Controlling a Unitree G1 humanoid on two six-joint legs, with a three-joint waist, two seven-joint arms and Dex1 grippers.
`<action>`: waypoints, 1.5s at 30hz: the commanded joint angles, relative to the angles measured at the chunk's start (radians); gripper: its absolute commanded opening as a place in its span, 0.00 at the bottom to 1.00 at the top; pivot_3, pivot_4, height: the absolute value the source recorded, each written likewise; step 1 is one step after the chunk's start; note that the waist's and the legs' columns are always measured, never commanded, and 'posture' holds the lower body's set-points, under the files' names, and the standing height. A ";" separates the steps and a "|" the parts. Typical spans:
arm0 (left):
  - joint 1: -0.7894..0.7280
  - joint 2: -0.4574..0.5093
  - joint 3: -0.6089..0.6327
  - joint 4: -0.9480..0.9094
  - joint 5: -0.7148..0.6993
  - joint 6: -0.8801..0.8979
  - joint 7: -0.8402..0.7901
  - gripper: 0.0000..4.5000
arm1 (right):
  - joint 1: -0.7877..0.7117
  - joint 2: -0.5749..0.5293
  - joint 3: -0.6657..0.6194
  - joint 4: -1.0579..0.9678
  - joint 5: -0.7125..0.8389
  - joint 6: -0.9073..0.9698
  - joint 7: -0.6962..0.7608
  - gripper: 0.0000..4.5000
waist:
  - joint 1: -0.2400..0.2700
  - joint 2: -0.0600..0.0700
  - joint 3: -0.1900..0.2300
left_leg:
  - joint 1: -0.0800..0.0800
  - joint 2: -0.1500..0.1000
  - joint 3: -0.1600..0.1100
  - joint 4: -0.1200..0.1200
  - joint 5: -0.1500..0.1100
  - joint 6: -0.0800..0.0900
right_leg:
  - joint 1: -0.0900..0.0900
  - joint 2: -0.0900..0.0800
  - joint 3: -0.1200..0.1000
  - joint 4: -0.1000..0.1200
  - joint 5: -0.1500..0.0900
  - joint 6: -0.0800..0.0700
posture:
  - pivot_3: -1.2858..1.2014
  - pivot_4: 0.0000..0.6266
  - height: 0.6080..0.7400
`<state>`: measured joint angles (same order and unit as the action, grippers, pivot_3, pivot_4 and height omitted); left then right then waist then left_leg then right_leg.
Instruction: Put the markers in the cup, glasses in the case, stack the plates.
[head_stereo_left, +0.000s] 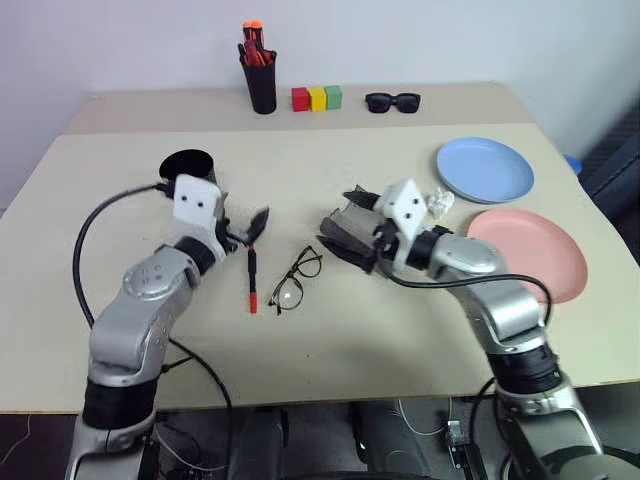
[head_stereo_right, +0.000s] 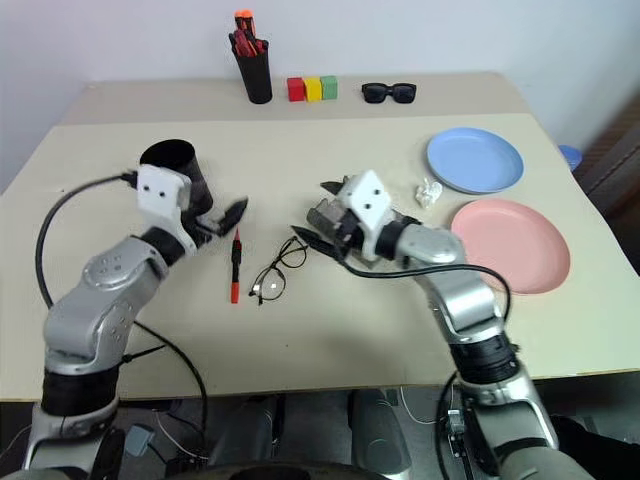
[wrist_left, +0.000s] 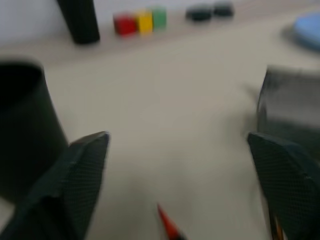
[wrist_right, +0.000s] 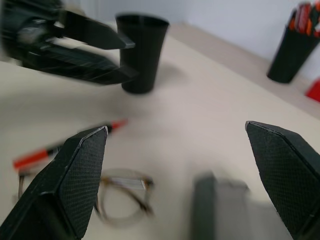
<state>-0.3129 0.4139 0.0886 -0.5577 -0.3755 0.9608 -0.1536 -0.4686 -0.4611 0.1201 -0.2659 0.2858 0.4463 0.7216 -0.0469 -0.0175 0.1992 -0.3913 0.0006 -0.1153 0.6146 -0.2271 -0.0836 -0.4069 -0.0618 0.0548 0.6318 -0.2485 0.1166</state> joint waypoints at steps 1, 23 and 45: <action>-0.056 -0.060 0.005 -0.045 0.006 0.295 0.105 0.98 | 0.001 -0.020 -0.017 -0.047 0.015 -0.014 0.022 1.00 | 0.002 0.000 0.000 | 0.000 0.000 0.000 0.000 0.000 0.000 | 0.001 0.000 0.000 0.000 0.000 0.000 | 0.52 0.24 1.00; -0.186 -0.041 -0.102 0.063 0.163 0.331 0.104 0.01 | 0.059 -0.019 0.048 -0.114 0.019 0.005 0.059 1.00 | 0.004 0.000 0.000 | 0.000 0.000 0.000 -0.001 0.000 0.000 | 0.000 0.000 0.000 -0.001 0.000 0.000 | 0.52 0.24 1.00; -0.425 -0.025 0.055 0.684 0.376 -0.786 0.179 0.01 | -0.085 0.312 0.040 0.010 0.010 0.016 -0.212 1.00 | 0.011 0.000 0.000 | -0.004 -0.001 0.000 -0.001 0.001 -0.001 | -0.003 -0.001 0.000 -0.001 0.001 0.001 | 0.52 0.24 1.00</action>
<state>-0.7392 0.3913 0.1321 0.1429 -0.0008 0.2097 0.0247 -0.5533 -0.1569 0.1600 -0.2177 0.2809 0.4731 0.5065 -0.0358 -0.0174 0.1989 -0.3954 -0.0003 -0.1153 0.6134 -0.2264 -0.0850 -0.4097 -0.0632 0.0543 0.6305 -0.2476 0.1173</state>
